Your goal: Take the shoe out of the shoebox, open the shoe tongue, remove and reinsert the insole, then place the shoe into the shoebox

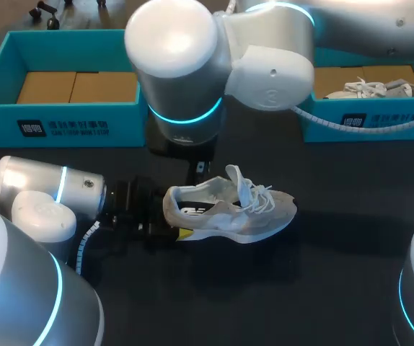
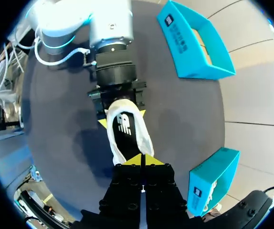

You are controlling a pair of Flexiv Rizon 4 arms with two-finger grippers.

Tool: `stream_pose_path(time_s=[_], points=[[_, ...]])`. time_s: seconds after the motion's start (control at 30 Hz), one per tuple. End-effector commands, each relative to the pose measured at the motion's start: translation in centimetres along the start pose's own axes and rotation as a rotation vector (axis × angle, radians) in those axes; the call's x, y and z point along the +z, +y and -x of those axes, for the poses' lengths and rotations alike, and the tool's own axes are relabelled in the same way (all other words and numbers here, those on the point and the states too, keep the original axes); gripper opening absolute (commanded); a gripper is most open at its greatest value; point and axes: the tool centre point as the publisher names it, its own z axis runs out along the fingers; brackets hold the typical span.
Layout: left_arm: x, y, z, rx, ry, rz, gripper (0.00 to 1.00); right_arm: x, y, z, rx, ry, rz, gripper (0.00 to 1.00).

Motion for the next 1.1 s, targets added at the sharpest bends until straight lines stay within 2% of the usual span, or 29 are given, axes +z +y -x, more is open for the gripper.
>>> stream_pose_path(time_s=[0.03, 0.43, 0.8, 1.1], points=[[0.0, 0.0, -0.1, 0.000, -0.001, 0.006, 0.00, 1.5, 0.7, 0.0, -0.018, 0.031, 0.010, 0.00], [0.0, 0.0, -0.1, 0.000, -0.001, 0.006, 0.00, 3.3, 0.4, -1.0, -0.072, 0.087, -0.054, 0.00], [0.0, 0.0, -0.1, 0.000, -0.001, 0.006, 0.00, 6.6, 0.7, -1.7, -0.121, 0.158, -0.093, 0.00], [0.0, 0.0, -0.1, 0.000, -0.001, 0.006, 0.00, 9.3, 0.1, -2.2, -0.136, 0.214, -0.072, 0.00]])
